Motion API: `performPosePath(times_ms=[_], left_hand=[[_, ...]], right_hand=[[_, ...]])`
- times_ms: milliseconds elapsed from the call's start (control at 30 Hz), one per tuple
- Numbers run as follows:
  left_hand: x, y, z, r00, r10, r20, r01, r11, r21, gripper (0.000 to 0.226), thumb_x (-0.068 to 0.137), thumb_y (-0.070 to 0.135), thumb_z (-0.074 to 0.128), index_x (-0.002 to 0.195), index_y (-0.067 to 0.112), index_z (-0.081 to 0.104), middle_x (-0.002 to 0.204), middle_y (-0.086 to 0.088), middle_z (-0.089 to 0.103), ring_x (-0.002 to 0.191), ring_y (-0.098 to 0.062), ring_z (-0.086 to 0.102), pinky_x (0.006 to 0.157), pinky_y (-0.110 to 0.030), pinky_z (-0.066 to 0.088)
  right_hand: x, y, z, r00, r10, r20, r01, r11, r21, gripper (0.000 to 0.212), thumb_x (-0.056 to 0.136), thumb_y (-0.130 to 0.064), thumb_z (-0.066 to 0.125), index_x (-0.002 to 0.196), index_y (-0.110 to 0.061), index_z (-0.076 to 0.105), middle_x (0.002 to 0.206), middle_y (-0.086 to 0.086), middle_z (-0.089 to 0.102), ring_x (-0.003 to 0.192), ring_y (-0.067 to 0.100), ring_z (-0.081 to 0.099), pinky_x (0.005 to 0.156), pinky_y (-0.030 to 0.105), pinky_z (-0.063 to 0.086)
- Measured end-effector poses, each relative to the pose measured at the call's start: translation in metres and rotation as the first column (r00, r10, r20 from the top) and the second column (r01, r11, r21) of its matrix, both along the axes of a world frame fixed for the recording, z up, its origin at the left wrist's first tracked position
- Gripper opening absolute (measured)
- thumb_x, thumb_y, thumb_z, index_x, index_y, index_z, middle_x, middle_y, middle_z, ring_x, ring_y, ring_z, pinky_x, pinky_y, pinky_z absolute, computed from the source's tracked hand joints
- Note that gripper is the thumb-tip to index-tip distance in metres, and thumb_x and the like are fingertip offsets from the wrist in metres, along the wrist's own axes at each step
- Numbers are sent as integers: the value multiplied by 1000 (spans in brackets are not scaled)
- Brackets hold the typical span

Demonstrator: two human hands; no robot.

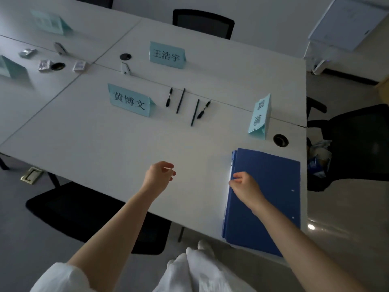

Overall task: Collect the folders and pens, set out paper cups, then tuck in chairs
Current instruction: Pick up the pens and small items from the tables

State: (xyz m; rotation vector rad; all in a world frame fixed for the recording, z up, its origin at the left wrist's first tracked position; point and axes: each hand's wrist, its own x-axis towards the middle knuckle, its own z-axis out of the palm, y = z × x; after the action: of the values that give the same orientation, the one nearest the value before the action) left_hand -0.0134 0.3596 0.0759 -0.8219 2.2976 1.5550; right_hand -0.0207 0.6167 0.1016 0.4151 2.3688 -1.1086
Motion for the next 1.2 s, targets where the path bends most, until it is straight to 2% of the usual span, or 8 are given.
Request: performPosePath(times_ms=[167,300,400,467,700,867,1067,1200], left_hand=[[-39,-31,3,999,-49,-7,48,993,-104,20,86,8,56,101,15,68,87,-3,74,76,-19,67,68,-29,53],[-83,-41,4,993,-116,8,115,969,-220,16,85,16,60,98,20,68,86,-1,73,79,-20,68,62,-26,51],[-134,-36,1,987,-161,1,155,951,-268,18,86,16,61,102,16,69,87,0,71,82,-21,67,71,-31,56],[-166,-25,-1,981,-193,3,185,936,-298,19,87,16,59,104,16,68,91,-1,69,84,-22,65,73,-32,57],[-278,15,-43,952,-298,63,292,836,-463,21,89,19,52,106,17,65,102,-7,68,89,-29,63,76,-36,56],[-336,28,-78,923,-365,120,365,736,-570,19,91,17,48,104,11,60,108,-9,64,93,-32,60,69,-31,42],[-372,32,-99,921,-348,176,378,687,-620,23,94,33,52,105,13,58,104,-6,63,95,-30,59,70,-32,42],[-379,31,-105,907,-353,229,413,640,-648,13,88,18,52,98,14,60,105,-6,64,95,-30,60,68,-30,37]], right_hand=[[-51,-36,1,1000,16,-4,-16,1000,21,42,91,-18,51,131,-7,50,129,8,56,112,22,55,84,27,40],[-110,-54,-6,999,-32,-4,32,999,-32,35,84,-17,53,115,-3,60,104,15,67,87,20,57,77,35,47],[-172,-66,-12,997,-76,6,76,994,-72,9,80,-13,53,78,-9,61,81,11,63,75,23,57,76,44,55],[-209,-73,-14,993,-115,25,117,986,-115,18,83,-11,52,67,-16,55,81,11,64,75,23,60,80,43,56],[-331,-81,-70,993,-81,90,79,996,29,25,80,-16,51,90,1,66,88,18,69,81,32,67,56,25,43],[-385,-91,-108,999,-34,40,28,988,152,36,86,-34,58,101,-1,64,99,15,68,92,32,65,65,28,40],[-413,-110,-128,999,25,-33,-13,951,310,35,82,-46,64,86,-12,57,89,8,65,84,31,65,67,31,48],[-416,-116,-129,999,43,1,-40,918,396,15,81,-25,63,82,-15,52,93,9,64,79,29,58,66,29,41]])
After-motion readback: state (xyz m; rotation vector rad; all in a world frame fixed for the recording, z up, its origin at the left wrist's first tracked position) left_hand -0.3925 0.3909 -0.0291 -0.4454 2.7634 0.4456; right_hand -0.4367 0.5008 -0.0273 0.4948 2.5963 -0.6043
